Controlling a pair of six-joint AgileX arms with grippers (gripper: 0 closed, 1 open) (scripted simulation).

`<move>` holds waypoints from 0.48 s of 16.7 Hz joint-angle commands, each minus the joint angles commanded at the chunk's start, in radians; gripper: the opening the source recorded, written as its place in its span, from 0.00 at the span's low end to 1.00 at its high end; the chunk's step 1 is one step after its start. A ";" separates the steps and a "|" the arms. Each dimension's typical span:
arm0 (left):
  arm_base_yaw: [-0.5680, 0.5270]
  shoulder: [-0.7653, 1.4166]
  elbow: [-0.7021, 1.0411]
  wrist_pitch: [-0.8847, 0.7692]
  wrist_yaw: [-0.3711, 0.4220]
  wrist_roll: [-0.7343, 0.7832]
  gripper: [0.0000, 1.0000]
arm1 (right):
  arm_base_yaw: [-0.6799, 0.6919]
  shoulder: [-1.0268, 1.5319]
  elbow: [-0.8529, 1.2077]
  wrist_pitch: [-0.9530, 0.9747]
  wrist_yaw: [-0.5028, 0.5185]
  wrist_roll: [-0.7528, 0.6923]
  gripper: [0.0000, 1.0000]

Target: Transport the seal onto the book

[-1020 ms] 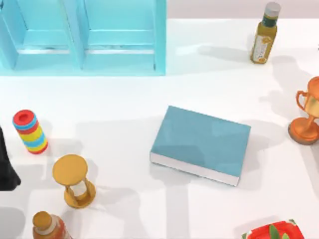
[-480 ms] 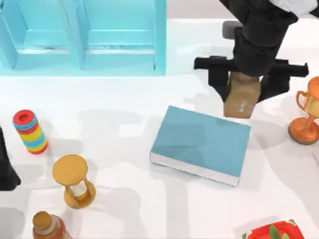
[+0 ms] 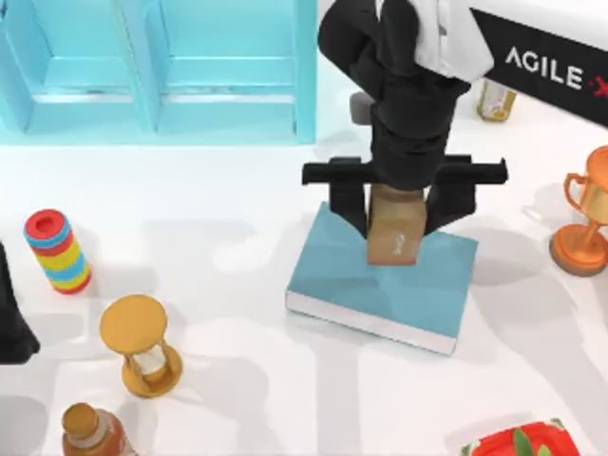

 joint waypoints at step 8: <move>0.000 0.000 0.000 0.000 0.000 0.000 1.00 | 0.000 -0.001 0.018 -0.019 0.000 0.000 0.00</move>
